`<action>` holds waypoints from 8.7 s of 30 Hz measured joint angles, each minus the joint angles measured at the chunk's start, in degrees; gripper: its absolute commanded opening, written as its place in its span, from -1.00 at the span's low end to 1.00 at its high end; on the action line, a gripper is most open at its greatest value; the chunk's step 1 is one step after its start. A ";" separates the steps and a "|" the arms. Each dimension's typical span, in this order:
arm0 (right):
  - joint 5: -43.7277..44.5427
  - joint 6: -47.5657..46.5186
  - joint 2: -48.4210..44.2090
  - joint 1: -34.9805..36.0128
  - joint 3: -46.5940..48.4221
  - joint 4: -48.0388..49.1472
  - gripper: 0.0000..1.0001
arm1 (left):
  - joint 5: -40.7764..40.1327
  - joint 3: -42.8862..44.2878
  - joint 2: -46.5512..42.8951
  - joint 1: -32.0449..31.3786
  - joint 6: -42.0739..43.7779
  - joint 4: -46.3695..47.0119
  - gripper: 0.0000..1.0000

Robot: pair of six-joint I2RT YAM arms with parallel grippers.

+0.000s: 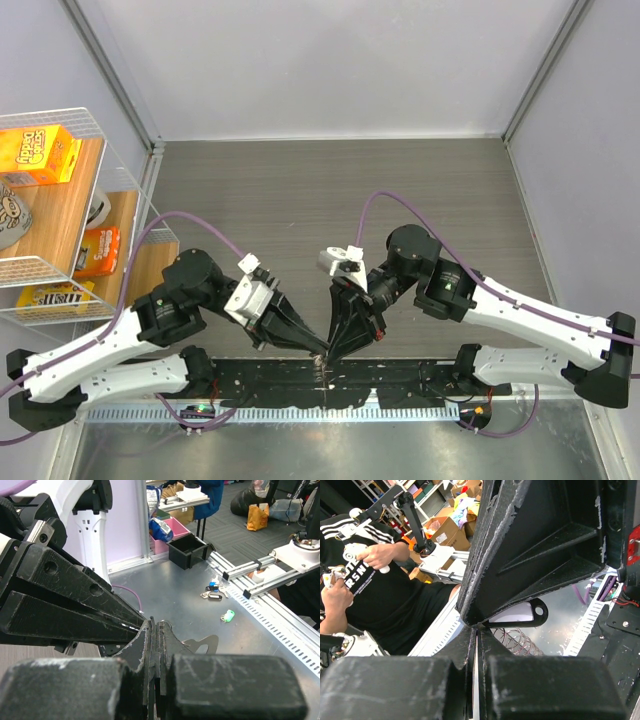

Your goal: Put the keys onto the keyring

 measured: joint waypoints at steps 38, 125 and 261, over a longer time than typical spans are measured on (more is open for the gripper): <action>12.85 12.46 -6.21 -0.92 -11.30 24.09 -0.90 | -18.51 9.60 3.37 -0.94 1.29 -10.19 -0.26; 38.75 -14.93 -21.75 -0.46 -8.79 -5.68 -0.89 | -29.46 -4.44 -3.80 -0.39 -11.93 2.93 -1.00; 104.30 -129.33 -19.56 44.52 -13.73 -11.91 -0.89 | 10.12 -12.81 14.58 22.05 -62.58 38.27 -1.00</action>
